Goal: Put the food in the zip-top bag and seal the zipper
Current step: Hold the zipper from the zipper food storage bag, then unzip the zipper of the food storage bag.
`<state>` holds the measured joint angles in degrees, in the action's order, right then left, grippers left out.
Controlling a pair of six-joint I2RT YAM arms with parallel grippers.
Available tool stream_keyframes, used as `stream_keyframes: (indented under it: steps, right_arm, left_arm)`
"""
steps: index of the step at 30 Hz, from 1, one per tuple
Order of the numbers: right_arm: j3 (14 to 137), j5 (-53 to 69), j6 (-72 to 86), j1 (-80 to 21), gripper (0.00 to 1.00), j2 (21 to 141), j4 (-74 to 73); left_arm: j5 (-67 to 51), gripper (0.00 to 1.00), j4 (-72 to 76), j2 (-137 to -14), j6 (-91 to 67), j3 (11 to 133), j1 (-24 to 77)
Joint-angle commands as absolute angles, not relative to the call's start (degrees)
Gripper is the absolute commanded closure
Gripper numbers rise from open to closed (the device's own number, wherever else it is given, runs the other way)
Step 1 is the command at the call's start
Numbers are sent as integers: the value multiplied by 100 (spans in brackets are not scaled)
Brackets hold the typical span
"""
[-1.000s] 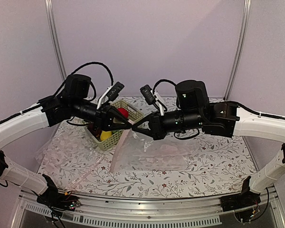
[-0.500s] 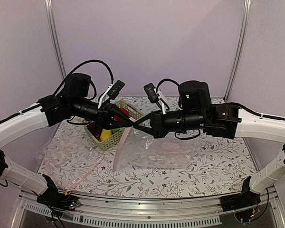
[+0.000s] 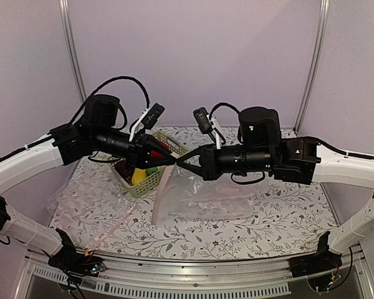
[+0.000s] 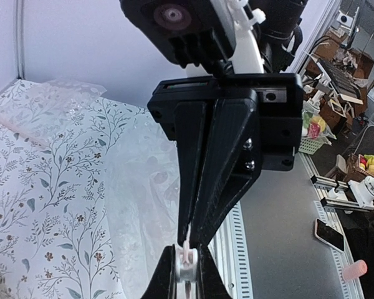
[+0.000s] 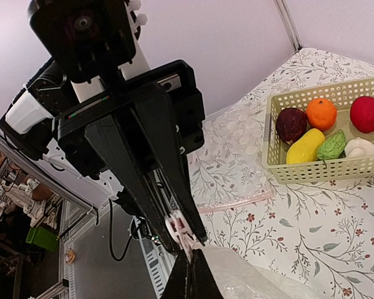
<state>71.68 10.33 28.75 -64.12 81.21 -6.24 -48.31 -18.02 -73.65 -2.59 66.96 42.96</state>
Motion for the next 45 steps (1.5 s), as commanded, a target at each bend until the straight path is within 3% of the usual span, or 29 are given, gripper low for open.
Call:
stream_keyframes:
  steps: [1,45]
  right_arm:
    - [7132,518,2952,-6303,100,7562,-294]
    - [7308,-363,2625,-6165,100,7239,-640]
  left_arm:
    - [-4648,100,-2563,-7439,-166,6653,4219]
    - [-4641,100,-2786,-7592,-45,6759,4342]
